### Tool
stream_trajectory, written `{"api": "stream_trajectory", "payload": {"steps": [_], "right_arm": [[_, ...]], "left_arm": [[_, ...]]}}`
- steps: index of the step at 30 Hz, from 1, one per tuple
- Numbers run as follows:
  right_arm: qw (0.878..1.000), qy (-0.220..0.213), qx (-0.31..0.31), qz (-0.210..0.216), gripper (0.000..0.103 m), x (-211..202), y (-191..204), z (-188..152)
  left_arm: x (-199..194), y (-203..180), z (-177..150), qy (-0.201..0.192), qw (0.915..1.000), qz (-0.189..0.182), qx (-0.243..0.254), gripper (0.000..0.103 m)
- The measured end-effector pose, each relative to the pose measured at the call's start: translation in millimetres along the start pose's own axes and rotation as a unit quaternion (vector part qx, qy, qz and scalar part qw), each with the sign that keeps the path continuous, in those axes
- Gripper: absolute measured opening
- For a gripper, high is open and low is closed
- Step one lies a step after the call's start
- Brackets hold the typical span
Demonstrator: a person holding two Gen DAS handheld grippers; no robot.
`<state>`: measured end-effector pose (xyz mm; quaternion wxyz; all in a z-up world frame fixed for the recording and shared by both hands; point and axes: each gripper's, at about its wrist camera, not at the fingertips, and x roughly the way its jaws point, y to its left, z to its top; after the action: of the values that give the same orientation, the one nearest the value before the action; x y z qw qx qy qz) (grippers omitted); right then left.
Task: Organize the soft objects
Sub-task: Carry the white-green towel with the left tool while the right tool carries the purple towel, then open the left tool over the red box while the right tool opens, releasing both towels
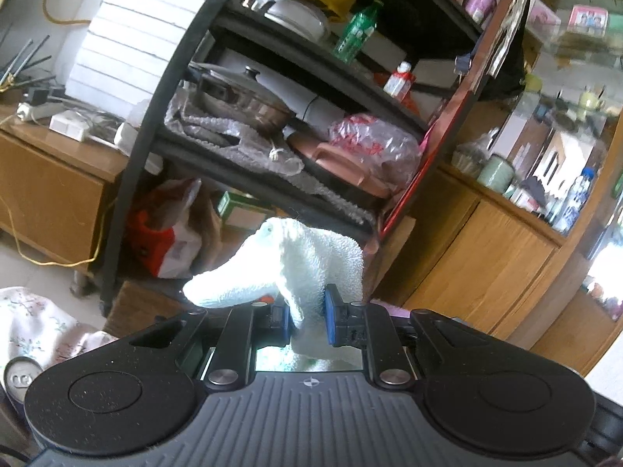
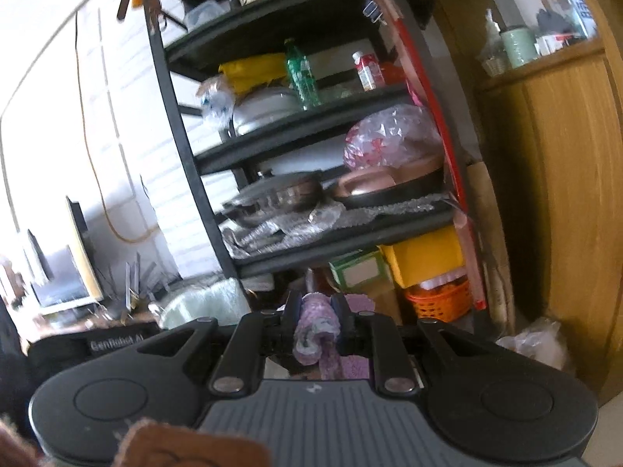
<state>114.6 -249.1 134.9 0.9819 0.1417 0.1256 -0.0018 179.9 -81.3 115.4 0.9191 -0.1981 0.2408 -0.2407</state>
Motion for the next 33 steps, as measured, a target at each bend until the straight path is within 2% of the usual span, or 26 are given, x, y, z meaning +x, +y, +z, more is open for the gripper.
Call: {"api": "stream_trajectory", "payload": {"steps": [4, 14, 25, 27, 28, 29, 30, 31, 32, 33], "right_arm": [[0.999, 0.046, -0.005, -0.011, 0.000, 18, -5, -12], [0.992, 0.119, -0.012, -0.033, 0.000, 41, -16, -30], [0.971, 0.232, -0.011, -0.063, 0.000, 88, -39, -86], [0.969, 0.240, 0.005, -0.060, 0.000, 94, -45, -92], [0.966, 0.250, 0.008, -0.060, 0.000, 97, -47, -95], [0.964, 0.259, 0.010, -0.061, 0.000, 99, -48, -98], [0.963, 0.261, 0.014, -0.065, 0.011, 100, -49, -99], [0.962, 0.265, 0.013, -0.070, 0.017, 101, -50, -101], [0.961, 0.268, 0.007, -0.073, 0.027, 102, -50, -101], [0.961, 0.267, 0.003, -0.077, 0.032, 102, -49, -101]], "left_arm": [[14, 0, -8, 0.022, 0.9994, 0.020, 0.018, 0.015], [36, 14, -22, 0.073, 0.9949, 0.061, 0.036, 0.015], [71, 28, -51, 0.141, 0.9842, 0.094, 0.052, 0.017], [78, 31, -57, 0.153, 0.9816, 0.101, 0.054, 0.024], [82, 32, -61, 0.162, 0.9793, 0.107, 0.058, 0.038], [85, 33, -65, 0.171, 0.9772, 0.109, 0.062, 0.046], [87, 35, -68, 0.174, 0.9762, 0.114, 0.060, 0.058], [88, 37, -69, 0.175, 0.9754, 0.120, 0.059, 0.066], [89, 37, -71, 0.182, 0.9735, 0.123, 0.063, 0.070], [91, 38, -71, 0.188, 0.9721, 0.124, 0.066, 0.075]]}}
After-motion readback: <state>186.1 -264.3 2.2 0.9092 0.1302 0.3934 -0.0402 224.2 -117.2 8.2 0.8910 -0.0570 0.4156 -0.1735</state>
